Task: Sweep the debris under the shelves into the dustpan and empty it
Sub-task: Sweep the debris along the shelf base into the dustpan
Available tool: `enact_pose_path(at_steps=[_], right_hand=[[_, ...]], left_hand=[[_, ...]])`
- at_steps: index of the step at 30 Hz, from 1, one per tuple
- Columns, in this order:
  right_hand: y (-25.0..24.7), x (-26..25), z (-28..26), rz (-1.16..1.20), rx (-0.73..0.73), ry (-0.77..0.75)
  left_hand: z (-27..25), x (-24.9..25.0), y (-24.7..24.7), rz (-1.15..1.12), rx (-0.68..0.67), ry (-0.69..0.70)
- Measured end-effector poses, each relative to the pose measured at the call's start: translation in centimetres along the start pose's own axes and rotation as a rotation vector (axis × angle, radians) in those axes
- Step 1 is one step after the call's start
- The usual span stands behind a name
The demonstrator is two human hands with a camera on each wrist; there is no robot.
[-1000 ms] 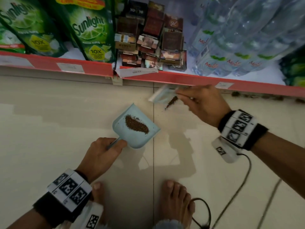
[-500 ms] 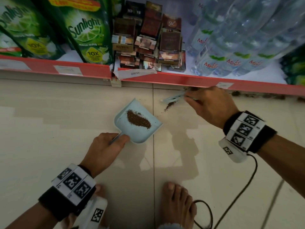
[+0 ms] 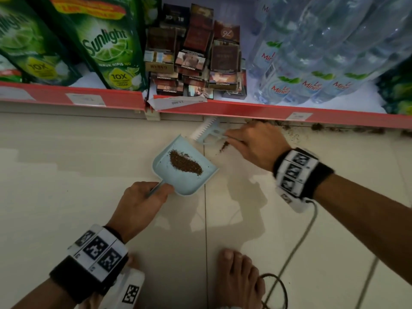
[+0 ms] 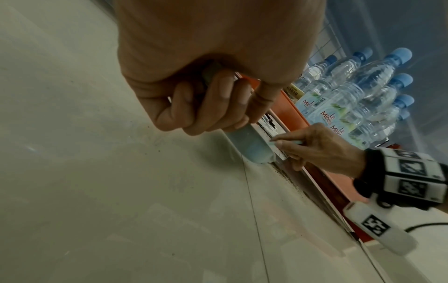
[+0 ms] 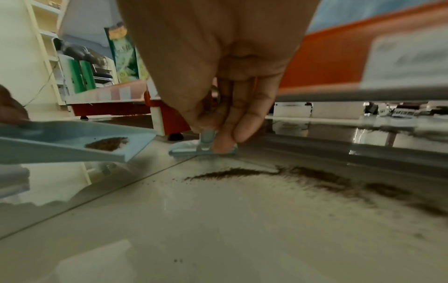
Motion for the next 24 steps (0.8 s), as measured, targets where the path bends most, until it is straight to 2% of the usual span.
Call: enact_pose_path(at_steps=[4, 9, 13, 16, 20, 24], right_hand=[[-1.9, 1.9, -1.4, 0.104, 0.127, 0.051], [-0.8, -1.7, 1.3, 0.242, 0.207, 0.071], [1.0, -3.6, 4.2, 0.232, 0.15, 0.152], [1.5, -4.7, 4.2, 0.216, 0.105, 0.1], [1.2, -2.8, 1.3, 0.161, -0.021, 0.001], [-1.0, 0.2, -3.0, 0.155, -0.035, -0.024]], left_hand=[[0.0, -0.7, -0.3, -0.021, 0.008, -0.025], [0.6, -0.8, -0.2, -0.069, 0.01, -0.034], [0.7, -0.7, -0.3, -0.087, 0.008, -0.023], [0.8, -1.0, -0.3, -0.079, 0.018, -0.035], [0.6, -1.5, 0.1, -0.064, 0.007, -0.032], [0.5, -1.6, 0.5, -0.063, 0.002, 0.01]])
Point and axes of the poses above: each hand's wrist, its own z-axis towards the middle knuckle, its own y-axis out of the palm, x = y × z, the point moved 9 cm from there along z, towards the middle knuckle, and after that the axes turned 11 degrees about x, right-handed, at the moved point
